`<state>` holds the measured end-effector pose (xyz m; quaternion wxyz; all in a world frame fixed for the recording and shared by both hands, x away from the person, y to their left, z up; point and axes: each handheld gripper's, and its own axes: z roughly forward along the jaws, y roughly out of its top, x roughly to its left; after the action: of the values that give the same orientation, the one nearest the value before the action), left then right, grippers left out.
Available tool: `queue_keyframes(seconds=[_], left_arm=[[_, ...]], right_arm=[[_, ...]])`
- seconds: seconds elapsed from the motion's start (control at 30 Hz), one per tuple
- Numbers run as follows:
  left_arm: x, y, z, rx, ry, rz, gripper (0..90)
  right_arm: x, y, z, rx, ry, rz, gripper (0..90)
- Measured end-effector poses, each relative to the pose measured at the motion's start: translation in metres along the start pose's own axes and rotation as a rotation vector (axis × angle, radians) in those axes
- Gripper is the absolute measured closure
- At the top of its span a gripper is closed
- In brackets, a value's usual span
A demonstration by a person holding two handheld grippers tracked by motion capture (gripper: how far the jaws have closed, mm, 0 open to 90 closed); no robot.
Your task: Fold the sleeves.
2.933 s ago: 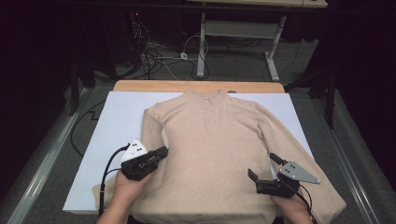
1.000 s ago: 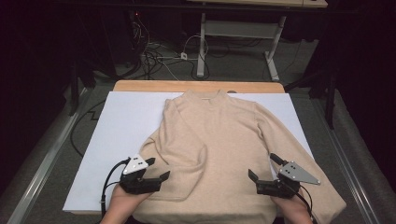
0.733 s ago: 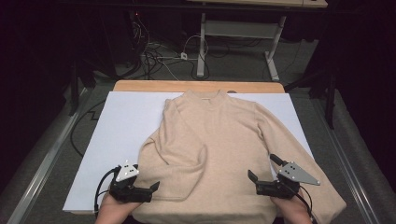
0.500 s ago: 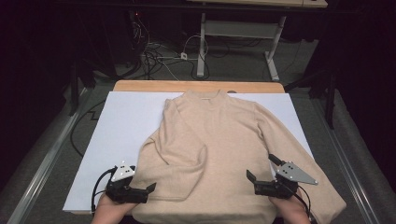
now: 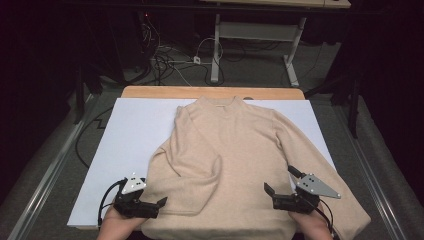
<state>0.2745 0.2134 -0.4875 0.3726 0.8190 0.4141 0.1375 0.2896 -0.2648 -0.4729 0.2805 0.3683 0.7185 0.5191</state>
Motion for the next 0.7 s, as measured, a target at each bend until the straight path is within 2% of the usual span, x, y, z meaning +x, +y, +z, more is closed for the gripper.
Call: queue_keyframes(seconds=[0.1, 0.17, 0.23, 0.4, 0.43, 0.5, 0.6, 0.7], left_arm=[[-0.0024, -0.0019, -0.0018, -0.014, 0.004, 0.026, 10.5], [-0.0027, -0.0033, -0.0036, -0.027, 0.01, 0.028, 18.9], [-0.0029, -0.0052, -0.0044, -0.04, 0.005, 0.032, 31.9], [-0.0064, -0.0067, -0.0034, -0.034, 0.003, 0.075, 54.1], [-0.0068, -0.0068, -0.0033, -0.035, -0.003, 0.08, 60.9], [-0.0073, -0.0069, -0.0036, -0.038, -0.009, 0.096, 68.2], [-0.006, -0.0073, -0.005, -0.05, -0.023, 0.091, 77.3], [-0.0049, -0.0074, -0.0064, -0.063, -0.033, 0.089, 80.2]], right_arm=[[0.0007, 0.0006, 0.0006, -0.001, -0.001, -0.003, 0.3], [0.0015, 0.0011, 0.0004, -0.003, -0.001, -0.003, 0.3], [0.0019, 0.0017, 0.0, -0.005, 0.0, -0.002, 0.3], [0.0025, 0.0015, 0.0008, -0.001, 0.0, -0.003, 0.3], [0.0026, 0.0014, 0.0011, 0.0, 0.001, -0.006, 0.3], [0.003, 0.0013, 0.0014, 0.001, 0.001, -0.008, 0.3], [0.0028, 0.0012, 0.0011, 0.001, 0.003, -0.008, 0.3], [0.0026, 0.0013, 0.0008, 0.0, 0.0, -0.006, 0.3]])
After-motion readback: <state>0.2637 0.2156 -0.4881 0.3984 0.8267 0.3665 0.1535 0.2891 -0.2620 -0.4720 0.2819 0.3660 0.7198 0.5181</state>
